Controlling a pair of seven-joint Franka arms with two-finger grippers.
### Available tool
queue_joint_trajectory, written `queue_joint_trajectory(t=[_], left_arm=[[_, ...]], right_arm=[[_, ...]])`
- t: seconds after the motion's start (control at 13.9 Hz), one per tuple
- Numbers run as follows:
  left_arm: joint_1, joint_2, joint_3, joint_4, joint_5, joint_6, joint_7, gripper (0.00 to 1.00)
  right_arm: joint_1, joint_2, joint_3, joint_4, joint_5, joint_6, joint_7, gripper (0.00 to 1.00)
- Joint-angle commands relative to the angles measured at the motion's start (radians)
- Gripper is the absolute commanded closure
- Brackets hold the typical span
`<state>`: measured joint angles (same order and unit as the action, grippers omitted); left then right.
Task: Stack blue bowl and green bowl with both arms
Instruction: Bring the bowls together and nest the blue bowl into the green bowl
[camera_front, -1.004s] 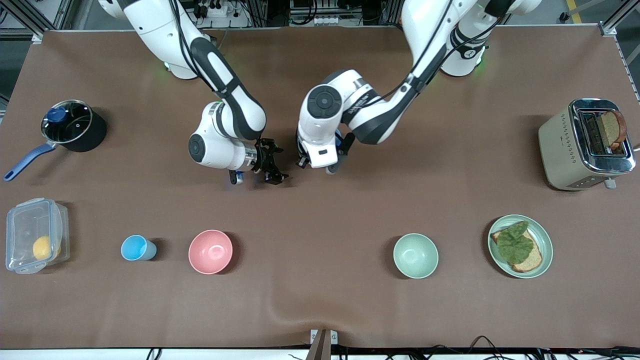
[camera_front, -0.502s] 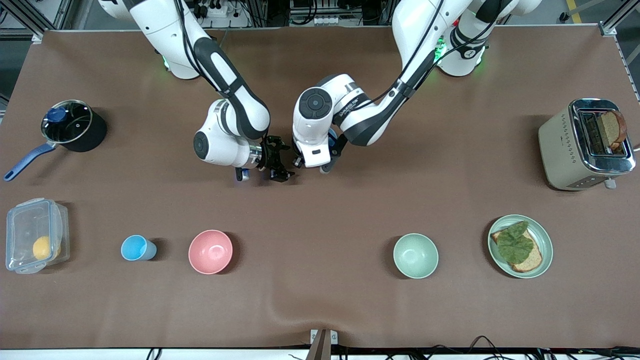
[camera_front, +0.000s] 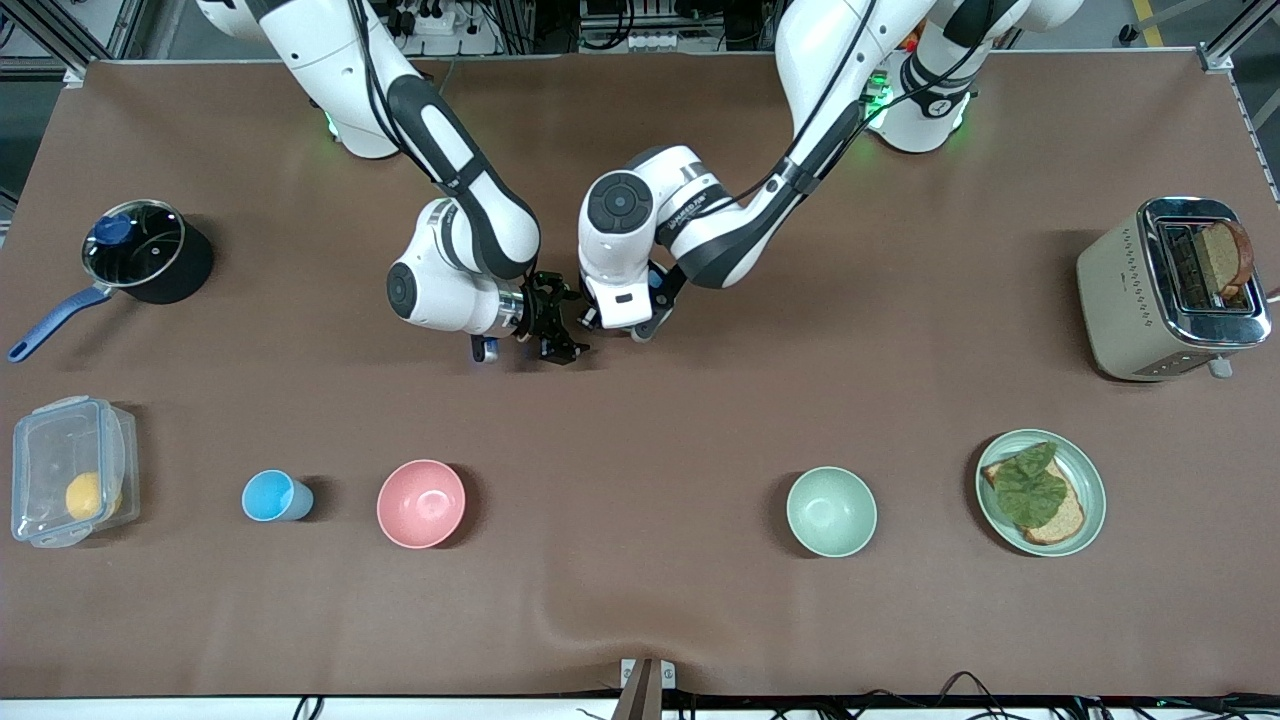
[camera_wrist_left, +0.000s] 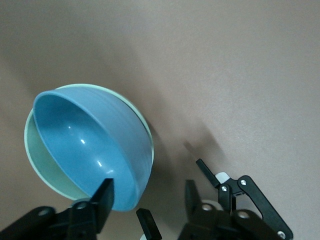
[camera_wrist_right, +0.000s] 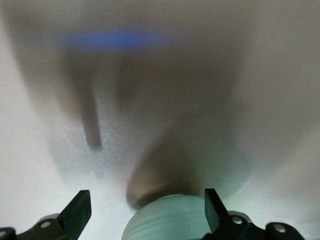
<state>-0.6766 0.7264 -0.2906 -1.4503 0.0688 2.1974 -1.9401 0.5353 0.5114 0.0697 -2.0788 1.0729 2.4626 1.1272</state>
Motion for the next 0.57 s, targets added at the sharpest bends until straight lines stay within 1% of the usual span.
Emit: queue_joint_trajectory(t=[0.0, 0.14, 0.36, 0.43, 0.5], left_arm=[[0.006, -0.039, 0.007, -0.001, 0.055, -0.013, -0.003, 0.00], [0.014, -0.077, 0.008, 0.002, 0.068, -0.057, -0.002, 0.00], [0.052, -0.146, 0.008, 0.007, 0.071, -0.135, 0.064, 0.00], [0.077, -0.168, 0.008, 0.007, 0.072, -0.157, 0.104, 0.00], [0.100, -0.180, 0.008, 0.008, 0.077, -0.177, 0.146, 0.00]], right_arm=[[0.003, -0.002, 0.002, -0.001, 0.027, 0.009, -0.018, 0.00], [0.002, -0.005, 0.001, -0.001, 0.027, 0.006, -0.020, 0.00], [-0.008, -0.022, -0.002, -0.003, 0.009, -0.011, -0.029, 0.00], [-0.006, -0.025, -0.004, -0.003, -0.007, -0.020, -0.029, 0.00], [-0.015, -0.030, -0.004, -0.003, -0.045, -0.027, -0.029, 0.00]])
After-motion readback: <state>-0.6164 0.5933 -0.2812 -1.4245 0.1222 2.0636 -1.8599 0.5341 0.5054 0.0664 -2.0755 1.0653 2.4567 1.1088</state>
